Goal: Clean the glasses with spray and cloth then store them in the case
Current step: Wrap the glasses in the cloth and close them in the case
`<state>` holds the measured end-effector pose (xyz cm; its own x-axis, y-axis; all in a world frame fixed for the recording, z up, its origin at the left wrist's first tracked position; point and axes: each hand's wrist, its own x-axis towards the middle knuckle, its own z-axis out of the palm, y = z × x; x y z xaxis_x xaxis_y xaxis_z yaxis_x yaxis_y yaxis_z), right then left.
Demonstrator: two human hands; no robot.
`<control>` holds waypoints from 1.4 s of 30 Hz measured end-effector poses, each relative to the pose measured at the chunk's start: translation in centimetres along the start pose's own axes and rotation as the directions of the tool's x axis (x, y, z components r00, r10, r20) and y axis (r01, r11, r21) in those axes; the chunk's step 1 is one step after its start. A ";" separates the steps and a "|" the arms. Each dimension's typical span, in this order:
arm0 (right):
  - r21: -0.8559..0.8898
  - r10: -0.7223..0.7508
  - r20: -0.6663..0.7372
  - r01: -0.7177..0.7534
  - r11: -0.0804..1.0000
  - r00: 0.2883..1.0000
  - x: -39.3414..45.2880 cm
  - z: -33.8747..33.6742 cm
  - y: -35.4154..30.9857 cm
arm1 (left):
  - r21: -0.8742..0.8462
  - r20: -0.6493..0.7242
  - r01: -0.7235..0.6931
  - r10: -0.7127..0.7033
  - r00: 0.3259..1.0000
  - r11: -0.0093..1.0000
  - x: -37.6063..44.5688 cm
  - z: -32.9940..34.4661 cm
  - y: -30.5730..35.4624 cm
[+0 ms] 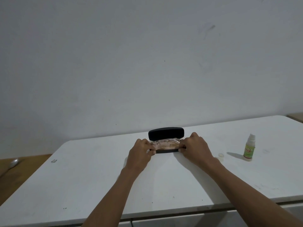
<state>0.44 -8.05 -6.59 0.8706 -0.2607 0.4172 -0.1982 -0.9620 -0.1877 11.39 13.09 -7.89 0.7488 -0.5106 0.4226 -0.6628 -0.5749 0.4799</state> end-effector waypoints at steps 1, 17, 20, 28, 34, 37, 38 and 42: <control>0.012 0.015 -0.005 -0.015 1.000 1.000 0.0 0.0 -0.1 | 0.009 -0.005 -0.002 0.002 1.000 1.000 -0.1 0.1 0.0; -0.042 0.014 -0.016 -0.015 0.999 1.000 -0.1 0.3 -0.2 | 0.115 0.011 -0.100 0.100 0.995 0.988 -0.2 -0.4 -0.2; -0.061 0.037 -0.008 -0.038 0.997 0.999 -0.1 0.5 -0.3 | 0.172 -0.007 -0.108 0.111 0.994 0.979 -0.2 -0.4 -0.3; -0.126 0.081 -0.007 -0.081 0.989 0.997 -0.4 0.4 -0.7 | 0.324 -0.034 -0.171 0.192 0.981 0.930 -0.6 -0.6 -0.5; -0.105 0.111 0.014 -0.109 0.989 0.994 -0.5 0.3 -1.0 | 0.279 0.019 -0.118 0.117 0.993 0.953 -1.0 -1.2 0.1; -0.065 0.134 0.023 -0.132 0.989 0.991 -0.3 0.1 -0.9 | 0.238 0.016 -0.070 0.068 0.998 0.969 -1.0 -1.4 -0.2; -0.062 0.139 0.024 -0.137 0.989 0.990 -0.3 0.1 -0.9 | 0.230 0.015 -0.061 0.060 0.998 0.971 -0.9 -1.4 -0.2; -0.096 0.145 0.019 -0.143 0.985 0.989 -0.4 0.7 -0.7 | 0.246 0.039 -0.095 0.088 0.995 0.965 -0.7 -1.3 -0.3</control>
<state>0.52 -7.19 -7.25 0.8408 -0.3961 0.3690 -0.3629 -0.9182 -0.1588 11.10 14.44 -7.38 0.6869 -0.5837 0.4330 -0.7109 -0.6635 0.2333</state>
